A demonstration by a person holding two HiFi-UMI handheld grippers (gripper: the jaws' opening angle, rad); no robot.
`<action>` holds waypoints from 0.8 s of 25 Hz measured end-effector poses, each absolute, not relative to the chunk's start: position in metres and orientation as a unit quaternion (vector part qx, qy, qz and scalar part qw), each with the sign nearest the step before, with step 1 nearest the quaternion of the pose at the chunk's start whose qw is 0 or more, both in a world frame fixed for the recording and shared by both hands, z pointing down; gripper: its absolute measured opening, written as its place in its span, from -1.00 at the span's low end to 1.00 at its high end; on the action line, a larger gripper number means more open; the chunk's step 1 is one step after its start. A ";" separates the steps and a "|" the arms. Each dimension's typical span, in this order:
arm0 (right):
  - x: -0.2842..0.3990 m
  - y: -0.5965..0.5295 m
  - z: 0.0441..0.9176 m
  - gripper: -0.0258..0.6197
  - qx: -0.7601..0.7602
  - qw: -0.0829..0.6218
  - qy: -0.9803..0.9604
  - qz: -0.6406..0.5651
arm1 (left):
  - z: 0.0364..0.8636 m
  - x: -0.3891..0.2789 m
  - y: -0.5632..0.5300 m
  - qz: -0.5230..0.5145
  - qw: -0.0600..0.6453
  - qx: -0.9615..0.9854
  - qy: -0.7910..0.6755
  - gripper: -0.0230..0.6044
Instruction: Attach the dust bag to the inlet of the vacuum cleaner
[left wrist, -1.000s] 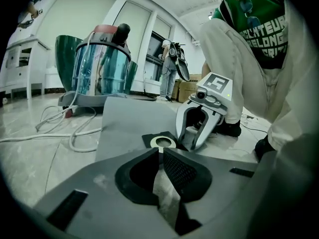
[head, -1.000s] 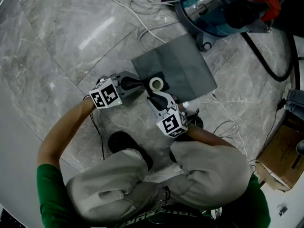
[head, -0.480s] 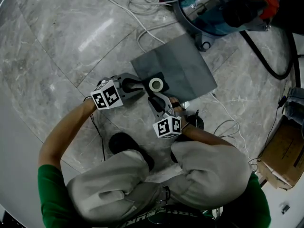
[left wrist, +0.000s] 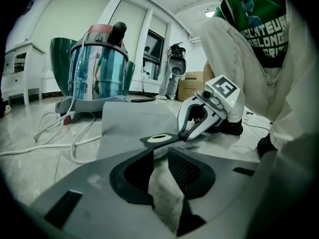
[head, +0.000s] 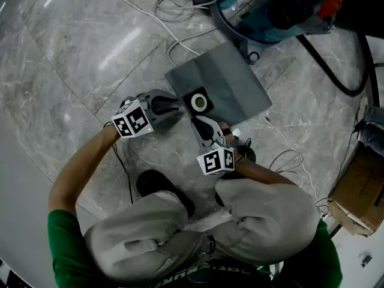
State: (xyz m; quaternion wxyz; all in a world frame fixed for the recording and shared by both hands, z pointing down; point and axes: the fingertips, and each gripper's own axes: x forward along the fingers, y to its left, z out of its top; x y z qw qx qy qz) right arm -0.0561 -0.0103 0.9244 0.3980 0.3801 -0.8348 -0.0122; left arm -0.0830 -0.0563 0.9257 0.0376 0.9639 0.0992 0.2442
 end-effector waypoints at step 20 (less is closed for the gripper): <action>0.003 -0.006 0.883 -0.85 0.364 0.342 -0.866 -0.001 | 0.899 -0.009 -0.057 0.285 -0.067 0.938 0.187 -0.72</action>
